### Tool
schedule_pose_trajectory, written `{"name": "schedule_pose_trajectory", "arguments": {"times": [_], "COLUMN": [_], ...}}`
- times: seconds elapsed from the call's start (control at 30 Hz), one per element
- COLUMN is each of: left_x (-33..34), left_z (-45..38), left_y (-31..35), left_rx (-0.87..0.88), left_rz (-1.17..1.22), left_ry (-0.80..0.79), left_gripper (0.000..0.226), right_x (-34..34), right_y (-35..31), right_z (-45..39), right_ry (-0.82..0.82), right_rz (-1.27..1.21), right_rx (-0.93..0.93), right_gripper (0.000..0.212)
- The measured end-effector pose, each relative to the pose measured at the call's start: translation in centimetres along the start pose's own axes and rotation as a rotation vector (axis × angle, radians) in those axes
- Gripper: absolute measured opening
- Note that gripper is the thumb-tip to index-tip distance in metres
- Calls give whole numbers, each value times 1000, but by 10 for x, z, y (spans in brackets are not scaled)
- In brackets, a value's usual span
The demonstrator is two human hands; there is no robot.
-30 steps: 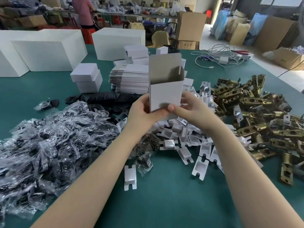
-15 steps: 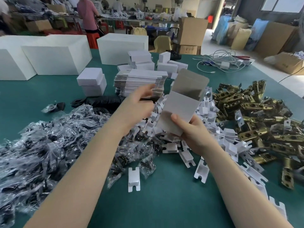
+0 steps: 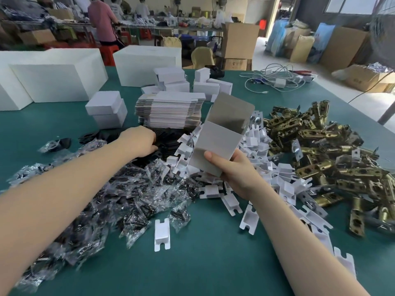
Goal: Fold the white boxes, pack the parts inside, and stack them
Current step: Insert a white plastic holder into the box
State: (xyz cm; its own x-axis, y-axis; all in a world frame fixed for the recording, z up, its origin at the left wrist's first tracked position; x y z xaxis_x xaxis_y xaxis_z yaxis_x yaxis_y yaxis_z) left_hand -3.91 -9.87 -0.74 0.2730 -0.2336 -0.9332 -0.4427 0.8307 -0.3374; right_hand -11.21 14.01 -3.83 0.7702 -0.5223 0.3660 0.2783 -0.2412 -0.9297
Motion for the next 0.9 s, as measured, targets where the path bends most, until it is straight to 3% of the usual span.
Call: {"name": "schedule_pose_trajectory", "arguments": {"times": [0.2, 0.4, 0.7, 0.9], "left_x": [11, 9, 5, -11], "left_z": [7, 12, 7, 11], "left_y": [4, 3, 6, -3], "left_rx": [66, 49, 45, 27], "left_rz": [-101, -181, -383, -280], "left_ry": [-146, 60, 71, 228], "left_gripper": [39, 40, 23, 17], "right_x": [-1, 1, 3, 2], "right_y": [2, 1, -1, 0], "right_z": [0, 1, 3, 2], "right_ry": [9, 0, 17, 7], "right_rz": [29, 50, 67, 66], "right_rx": [12, -2, 28, 25], "right_gripper": [58, 48, 61, 60]}}
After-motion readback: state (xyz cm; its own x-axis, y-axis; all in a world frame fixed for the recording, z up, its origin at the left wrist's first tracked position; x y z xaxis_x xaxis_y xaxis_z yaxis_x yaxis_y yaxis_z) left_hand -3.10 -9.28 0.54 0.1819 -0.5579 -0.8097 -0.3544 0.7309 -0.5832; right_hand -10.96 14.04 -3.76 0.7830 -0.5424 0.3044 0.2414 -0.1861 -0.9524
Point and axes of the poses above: each hand's wrist, its own z-axis away from the middle knuckle, its own x-axis out of the palm, y = z × x, the point moved 5 cm from there along -z, towards the middle knuckle, and after that the axes turned 7 degrees about -z, right-handed, at the moved point
